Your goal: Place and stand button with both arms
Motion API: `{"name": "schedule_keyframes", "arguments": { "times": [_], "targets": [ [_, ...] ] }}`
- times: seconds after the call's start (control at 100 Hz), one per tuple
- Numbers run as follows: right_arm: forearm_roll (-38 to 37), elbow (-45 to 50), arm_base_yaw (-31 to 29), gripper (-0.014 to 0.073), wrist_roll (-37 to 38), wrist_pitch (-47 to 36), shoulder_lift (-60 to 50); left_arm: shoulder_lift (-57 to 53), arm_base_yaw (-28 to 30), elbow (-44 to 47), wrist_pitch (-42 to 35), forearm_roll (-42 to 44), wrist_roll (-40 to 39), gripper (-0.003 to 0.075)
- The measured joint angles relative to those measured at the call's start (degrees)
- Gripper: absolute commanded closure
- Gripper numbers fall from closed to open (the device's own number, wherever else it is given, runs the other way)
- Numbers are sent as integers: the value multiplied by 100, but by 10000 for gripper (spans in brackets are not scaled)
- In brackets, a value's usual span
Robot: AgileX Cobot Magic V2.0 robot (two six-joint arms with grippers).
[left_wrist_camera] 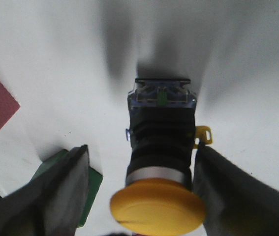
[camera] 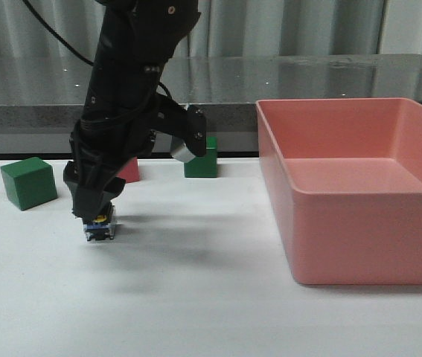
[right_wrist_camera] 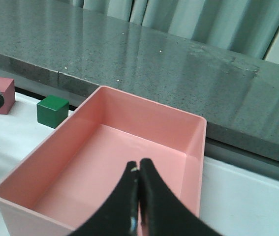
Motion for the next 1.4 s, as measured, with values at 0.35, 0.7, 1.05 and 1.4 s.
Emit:
{"name": "schedule_keyframes", "arguments": {
  "times": [0.35,0.7,1.05,1.4],
  "targets": [
    [0,0,0,670,9,-35,0,-852,0,0,-10,-264,0,257],
    [0,0,0,670,9,-35,0,-2402,158,0,81,-1115,-143,738],
    [0,0,0,670,13,-35,0,-4129,1402,822,-1223,-2674,-343,740],
    [0,0,0,670,13,-35,0,-7137,2224,4629,-4466,-3784,-343,740]
  ]
}}
